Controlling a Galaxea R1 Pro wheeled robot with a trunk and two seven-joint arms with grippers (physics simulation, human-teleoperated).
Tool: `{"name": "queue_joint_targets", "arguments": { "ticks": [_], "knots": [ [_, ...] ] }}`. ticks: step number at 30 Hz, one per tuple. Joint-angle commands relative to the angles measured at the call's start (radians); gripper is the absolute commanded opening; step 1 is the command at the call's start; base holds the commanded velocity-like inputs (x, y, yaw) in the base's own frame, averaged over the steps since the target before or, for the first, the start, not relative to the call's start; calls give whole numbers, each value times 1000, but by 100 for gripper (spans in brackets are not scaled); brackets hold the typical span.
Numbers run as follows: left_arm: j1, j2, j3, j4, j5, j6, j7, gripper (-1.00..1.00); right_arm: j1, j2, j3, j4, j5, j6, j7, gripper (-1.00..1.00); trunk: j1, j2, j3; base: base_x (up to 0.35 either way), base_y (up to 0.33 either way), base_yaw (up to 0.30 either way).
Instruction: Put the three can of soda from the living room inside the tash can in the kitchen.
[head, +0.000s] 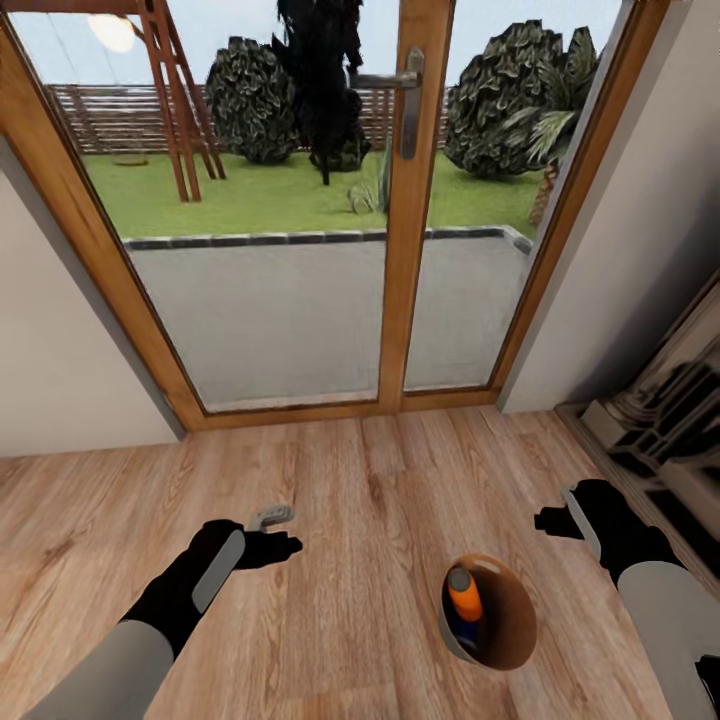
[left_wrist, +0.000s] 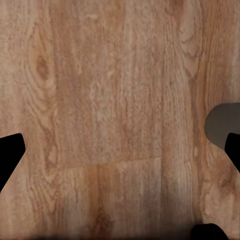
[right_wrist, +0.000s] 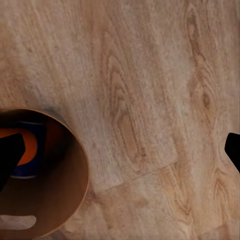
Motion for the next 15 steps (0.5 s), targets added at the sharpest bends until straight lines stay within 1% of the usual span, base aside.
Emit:
{"name": "queue_joint_targets", "arguments": {
  "ticks": [1,6,15],
  "knots": [
    [-2,-1,0,6,-1,0,0,100,0,0,0,0,0,0,0,100,-4,7,3,0,0,0],
    [-12,-14,-2,37,-3,-4,2,100,0,0,0,-1,0,0,1,100,-23,42,19,0,0,0],
    [-14,-26,-7,46,-5,-6,6,100,0,0,-1,-1,0,0,3,100,-58,105,47,0,0,0]
  ]
}}
